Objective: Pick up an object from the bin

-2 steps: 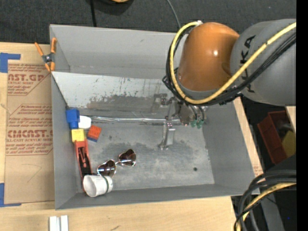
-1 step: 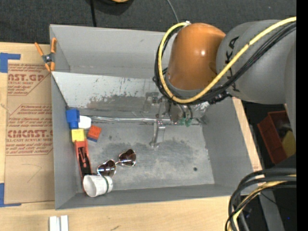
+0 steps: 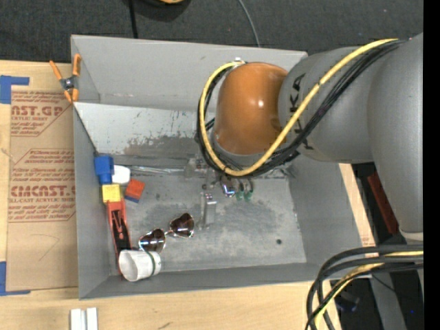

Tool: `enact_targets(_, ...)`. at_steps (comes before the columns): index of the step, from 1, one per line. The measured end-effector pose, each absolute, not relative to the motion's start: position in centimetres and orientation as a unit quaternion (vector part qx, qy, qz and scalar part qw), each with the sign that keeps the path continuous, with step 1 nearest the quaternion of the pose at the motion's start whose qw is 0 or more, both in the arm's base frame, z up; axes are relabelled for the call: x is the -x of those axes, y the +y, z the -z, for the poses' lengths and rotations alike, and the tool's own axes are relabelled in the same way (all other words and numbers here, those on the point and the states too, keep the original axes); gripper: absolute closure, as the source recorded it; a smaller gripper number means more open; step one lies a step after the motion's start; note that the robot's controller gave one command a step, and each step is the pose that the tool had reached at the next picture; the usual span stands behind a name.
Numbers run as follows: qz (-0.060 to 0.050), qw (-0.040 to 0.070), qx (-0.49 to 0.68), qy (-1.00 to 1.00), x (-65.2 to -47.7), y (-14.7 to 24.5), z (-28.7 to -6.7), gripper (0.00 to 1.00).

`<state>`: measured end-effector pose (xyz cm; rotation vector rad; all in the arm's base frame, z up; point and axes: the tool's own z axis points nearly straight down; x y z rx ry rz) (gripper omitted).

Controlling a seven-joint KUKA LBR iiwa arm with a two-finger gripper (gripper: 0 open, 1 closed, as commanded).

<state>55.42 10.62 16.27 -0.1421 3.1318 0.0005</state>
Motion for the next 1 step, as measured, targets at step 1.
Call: enact_targets(1, -0.001, 0.003, 0.096, 0.995, -57.16, 16.11, -14.23, 0.0)
